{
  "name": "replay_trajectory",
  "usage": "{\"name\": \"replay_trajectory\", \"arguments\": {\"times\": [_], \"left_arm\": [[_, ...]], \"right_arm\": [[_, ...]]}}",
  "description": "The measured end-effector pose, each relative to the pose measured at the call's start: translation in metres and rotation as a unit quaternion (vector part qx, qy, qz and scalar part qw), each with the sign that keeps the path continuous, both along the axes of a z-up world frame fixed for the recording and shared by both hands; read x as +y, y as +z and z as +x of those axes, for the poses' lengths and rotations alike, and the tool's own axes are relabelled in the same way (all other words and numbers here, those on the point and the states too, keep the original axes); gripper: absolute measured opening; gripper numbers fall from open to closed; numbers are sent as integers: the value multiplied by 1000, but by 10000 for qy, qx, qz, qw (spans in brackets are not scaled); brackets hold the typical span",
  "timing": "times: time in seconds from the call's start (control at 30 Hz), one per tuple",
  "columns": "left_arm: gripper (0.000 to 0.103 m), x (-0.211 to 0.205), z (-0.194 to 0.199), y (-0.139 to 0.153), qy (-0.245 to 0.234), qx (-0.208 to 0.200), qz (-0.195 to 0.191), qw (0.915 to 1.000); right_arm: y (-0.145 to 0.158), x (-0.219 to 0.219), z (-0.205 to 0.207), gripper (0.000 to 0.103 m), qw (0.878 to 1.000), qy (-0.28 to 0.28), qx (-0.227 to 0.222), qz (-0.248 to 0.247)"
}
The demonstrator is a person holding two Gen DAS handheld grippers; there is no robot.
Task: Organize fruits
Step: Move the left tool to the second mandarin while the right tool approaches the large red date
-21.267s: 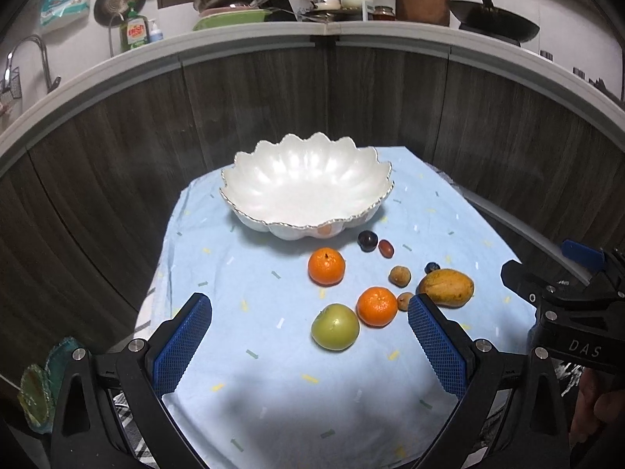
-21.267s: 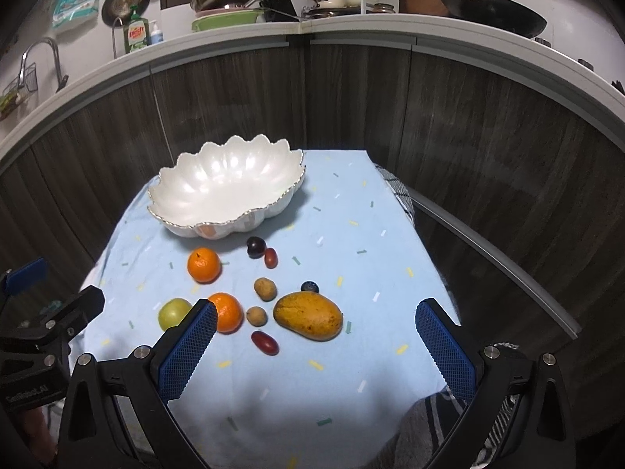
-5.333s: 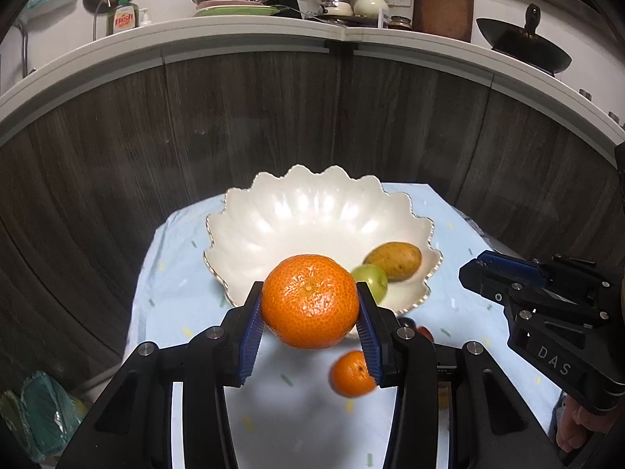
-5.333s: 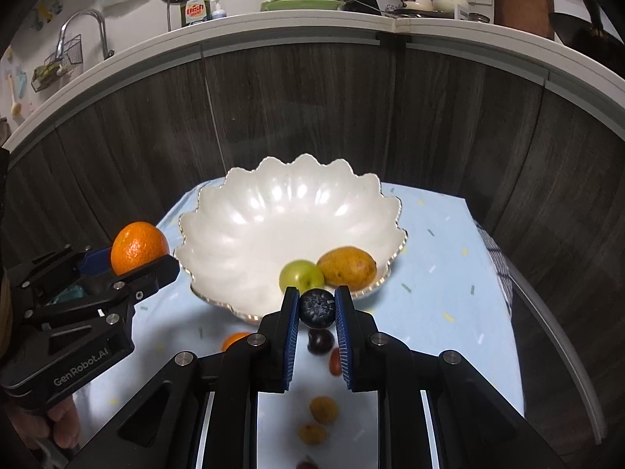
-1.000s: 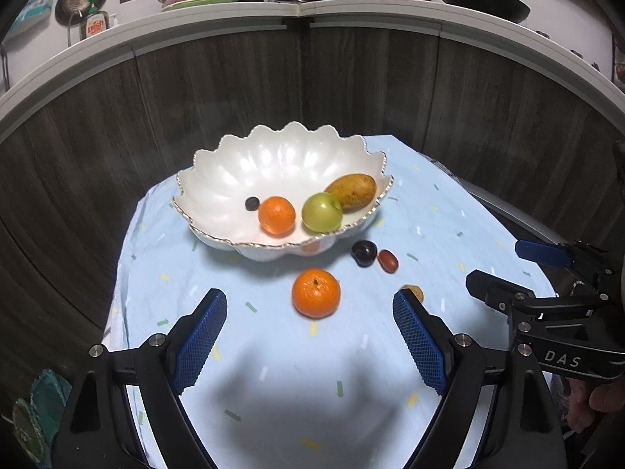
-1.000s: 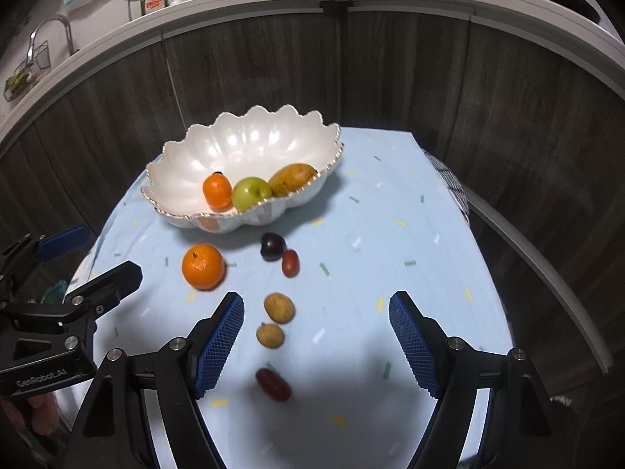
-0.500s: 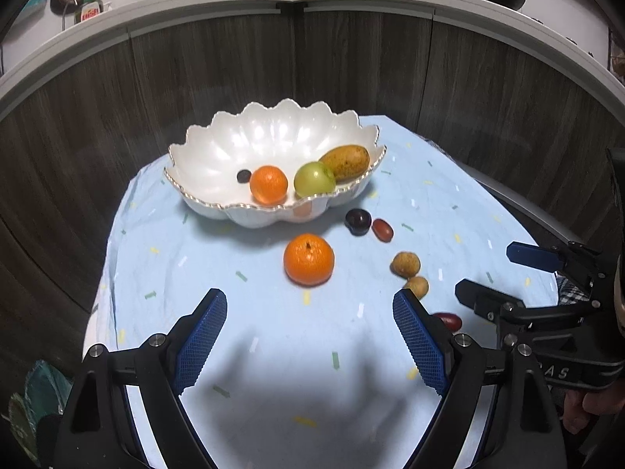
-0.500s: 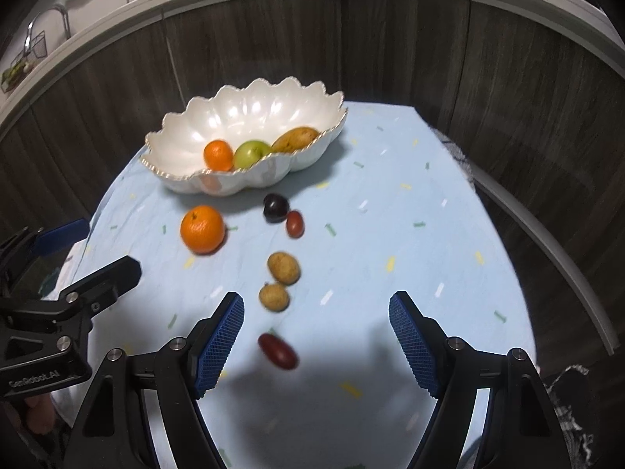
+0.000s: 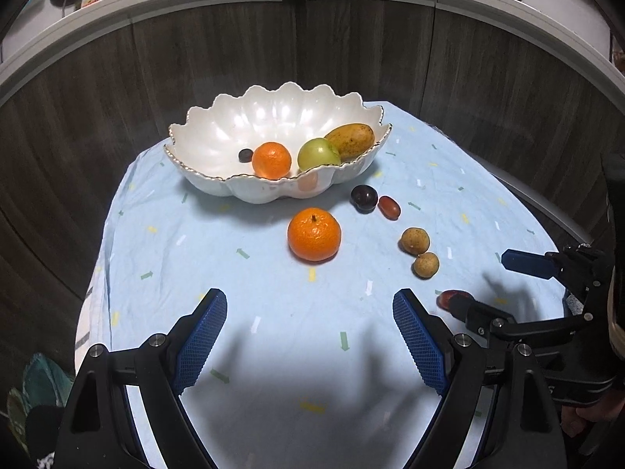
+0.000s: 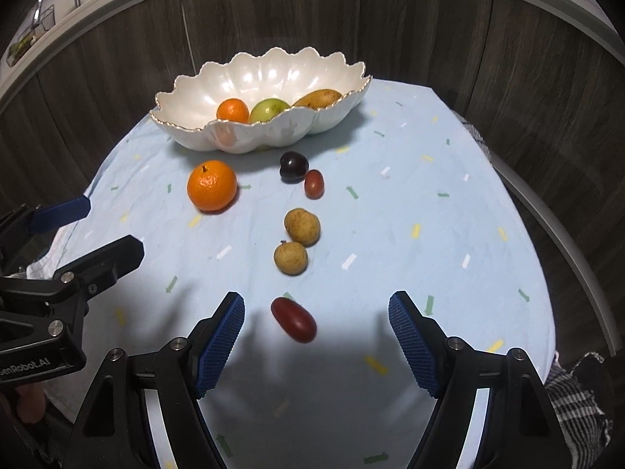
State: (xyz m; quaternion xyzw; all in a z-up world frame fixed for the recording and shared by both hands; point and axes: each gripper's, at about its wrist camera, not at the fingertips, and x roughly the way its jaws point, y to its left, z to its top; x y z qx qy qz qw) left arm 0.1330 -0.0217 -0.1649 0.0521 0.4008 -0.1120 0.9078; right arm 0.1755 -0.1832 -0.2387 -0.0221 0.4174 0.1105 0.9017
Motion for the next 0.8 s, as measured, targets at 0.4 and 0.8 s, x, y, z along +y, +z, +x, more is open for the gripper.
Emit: {"name": "replay_trajectory", "arguments": {"times": [0.4, 0.8], "left_arm": [[87, -1, 34, -12, -640, 124, 104, 9978], [83, -6, 68, -24, -1547, 172, 285, 9874]], "right_arm": [[-6, 7, 0, 77, 9968, -781, 65, 163], [-9, 17, 6, 68, 9890, -1447, 275, 94]]}}
